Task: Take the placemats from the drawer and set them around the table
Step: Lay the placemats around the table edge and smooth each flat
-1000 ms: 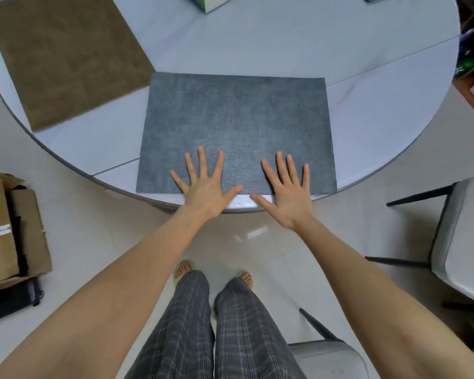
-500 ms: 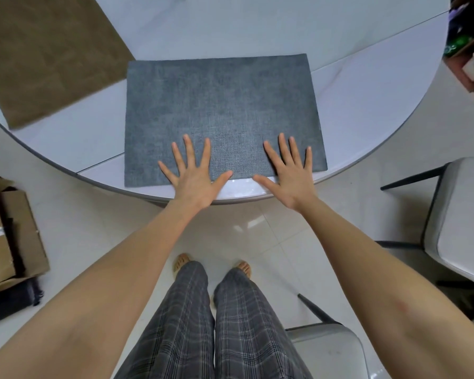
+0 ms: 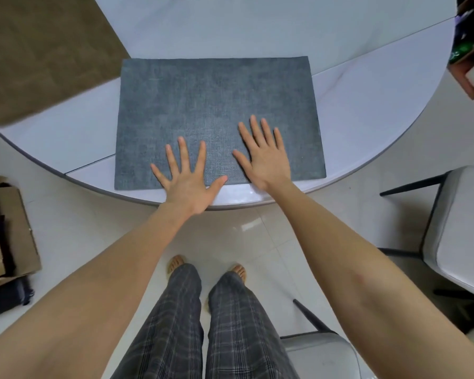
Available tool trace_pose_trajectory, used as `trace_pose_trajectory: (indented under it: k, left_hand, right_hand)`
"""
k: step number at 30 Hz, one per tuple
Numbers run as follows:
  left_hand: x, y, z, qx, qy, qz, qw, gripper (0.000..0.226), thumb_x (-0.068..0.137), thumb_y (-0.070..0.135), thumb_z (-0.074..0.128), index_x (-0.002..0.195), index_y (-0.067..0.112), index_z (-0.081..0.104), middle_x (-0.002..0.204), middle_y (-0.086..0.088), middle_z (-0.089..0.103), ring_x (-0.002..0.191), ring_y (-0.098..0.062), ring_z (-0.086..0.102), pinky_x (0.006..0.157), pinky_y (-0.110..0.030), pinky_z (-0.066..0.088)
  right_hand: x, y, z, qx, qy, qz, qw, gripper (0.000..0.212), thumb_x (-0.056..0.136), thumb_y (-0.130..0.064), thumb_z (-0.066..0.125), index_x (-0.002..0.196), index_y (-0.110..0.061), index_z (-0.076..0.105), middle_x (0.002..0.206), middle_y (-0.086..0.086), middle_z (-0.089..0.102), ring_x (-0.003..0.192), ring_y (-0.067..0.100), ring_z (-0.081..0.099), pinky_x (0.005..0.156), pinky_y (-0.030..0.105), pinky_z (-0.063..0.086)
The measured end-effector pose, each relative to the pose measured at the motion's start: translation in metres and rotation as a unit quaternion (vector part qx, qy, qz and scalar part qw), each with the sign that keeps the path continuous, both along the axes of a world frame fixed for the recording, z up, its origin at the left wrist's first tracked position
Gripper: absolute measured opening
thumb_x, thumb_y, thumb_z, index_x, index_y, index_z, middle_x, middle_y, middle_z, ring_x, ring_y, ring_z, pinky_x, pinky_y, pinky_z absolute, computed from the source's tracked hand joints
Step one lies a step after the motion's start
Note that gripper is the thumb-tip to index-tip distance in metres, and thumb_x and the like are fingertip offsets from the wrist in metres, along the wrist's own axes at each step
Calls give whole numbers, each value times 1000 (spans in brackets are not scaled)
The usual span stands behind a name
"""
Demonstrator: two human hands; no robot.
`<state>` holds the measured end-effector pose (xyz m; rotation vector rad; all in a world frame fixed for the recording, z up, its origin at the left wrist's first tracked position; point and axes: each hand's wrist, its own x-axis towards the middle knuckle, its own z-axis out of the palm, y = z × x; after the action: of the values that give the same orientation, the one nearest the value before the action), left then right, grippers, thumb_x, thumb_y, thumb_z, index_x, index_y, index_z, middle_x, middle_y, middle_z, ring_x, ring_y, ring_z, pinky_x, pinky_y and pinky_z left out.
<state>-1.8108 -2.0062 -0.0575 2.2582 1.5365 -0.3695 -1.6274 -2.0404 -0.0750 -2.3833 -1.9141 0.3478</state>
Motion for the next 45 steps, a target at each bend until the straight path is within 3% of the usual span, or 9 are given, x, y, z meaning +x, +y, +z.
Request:
trace_pose_trajectory:
  k: [8,11,13,15,21,26,30,38,45]
  left_hand:
    - [2,2,13,-50,18,5,999,89,83,80,24,148,38,-20,153,-4,-37,141,-33,-33,107,-68,-16]
    - [8,12,33,-34,19,17,999,75,87,74,26,150,34,19,160,-13,-1,147,-34,-4,107,-68,-11]
    - [17,26,47,32,7,2,999,62,94,64,27,131,21,53,146,-17,31,140,-33,21,109,-69,-2]
    - [30,45,56,78,-15,-13,997,54,98,52,32,121,13,61,139,-15,40,135,-32,29,112,-67,5]
    - [95,117,44,83,-125,-54,987,51,101,40,34,145,14,36,157,-13,22,148,-30,6,117,-56,2]
    - [141,171,4,101,-112,-113,982,58,103,41,23,154,18,10,162,-7,3,149,-26,-5,120,-51,-1]
    - [137,177,-23,174,-90,-148,969,59,102,43,19,154,15,12,162,-9,8,149,-28,5,121,-49,4]
    - [136,178,-24,167,-78,-153,971,60,101,43,13,155,15,9,162,-9,6,149,-29,4,120,-50,4]
    - [136,180,-21,158,-75,-154,973,60,101,44,13,155,17,8,162,-9,5,149,-28,2,121,-48,1]
  right_hand:
    - [83,-91,10,-51,24,-151,987,63,102,-45,17,153,-15,-5,161,4,-8,148,18,-9,121,36,-4]
    - [83,-88,21,-74,19,-174,982,64,102,-44,15,152,-10,-6,161,7,-9,148,20,-11,120,36,-8]
    - [84,-71,32,-34,14,-196,980,64,102,-41,19,152,-7,-1,161,9,-4,148,21,-7,120,34,-7]
    - [86,-44,44,8,30,-200,979,62,103,-38,23,152,-5,4,161,10,0,149,21,-3,121,34,-5]
    - [95,55,49,61,54,-159,984,61,102,-36,27,152,-7,8,161,10,2,149,21,0,120,31,-3]
    - [91,117,27,58,60,-101,991,61,103,-36,28,153,-9,7,161,10,1,149,20,-1,120,30,-3]
    - [100,140,1,34,24,-82,996,59,102,-38,24,153,-11,9,161,5,4,149,17,1,121,32,-1]
    - [146,164,5,-2,16,-287,958,64,102,-39,19,151,-3,0,160,13,-4,149,22,-5,121,36,-1]
    - [96,97,1,11,2,-175,984,63,102,-41,20,152,-6,5,161,9,3,149,19,1,121,34,0]
